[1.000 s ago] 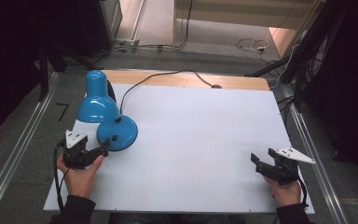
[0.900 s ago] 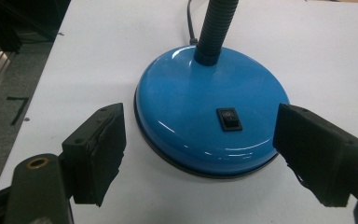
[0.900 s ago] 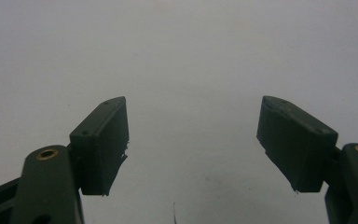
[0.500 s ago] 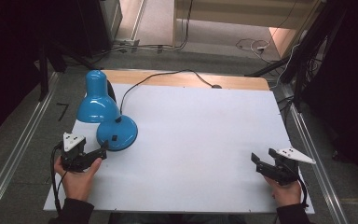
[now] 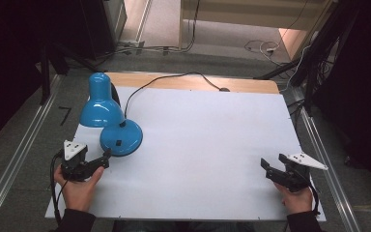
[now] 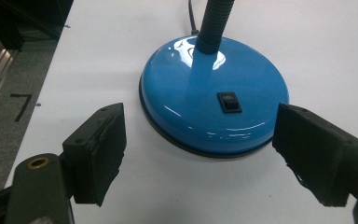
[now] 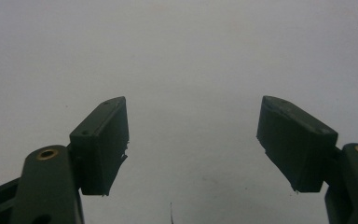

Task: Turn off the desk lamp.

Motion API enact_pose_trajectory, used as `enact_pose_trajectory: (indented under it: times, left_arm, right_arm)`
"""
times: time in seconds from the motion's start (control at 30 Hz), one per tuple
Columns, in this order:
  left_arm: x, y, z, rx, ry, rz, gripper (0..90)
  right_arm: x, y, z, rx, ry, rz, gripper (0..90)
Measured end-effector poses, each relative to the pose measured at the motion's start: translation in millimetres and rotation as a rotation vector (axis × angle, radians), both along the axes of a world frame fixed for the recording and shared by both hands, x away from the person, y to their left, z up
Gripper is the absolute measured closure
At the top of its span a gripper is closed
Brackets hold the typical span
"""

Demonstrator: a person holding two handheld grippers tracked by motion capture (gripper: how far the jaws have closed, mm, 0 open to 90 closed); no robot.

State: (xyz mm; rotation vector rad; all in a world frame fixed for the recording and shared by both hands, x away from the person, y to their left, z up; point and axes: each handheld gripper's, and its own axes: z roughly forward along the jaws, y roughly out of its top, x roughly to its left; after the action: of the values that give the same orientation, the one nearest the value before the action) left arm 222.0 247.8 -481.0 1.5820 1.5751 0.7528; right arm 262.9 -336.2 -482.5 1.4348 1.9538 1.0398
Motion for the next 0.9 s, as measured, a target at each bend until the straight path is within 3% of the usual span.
enact_pose_trajectory:
  times: [0.9]
  left_arm:
    - [-7.8, -0.2, -0.7, 0.03, 0.015, 0.008, 18.7]
  right_arm:
    - [-0.3, -0.3, 0.2, -0.002, -0.001, 0.0, 23.7]
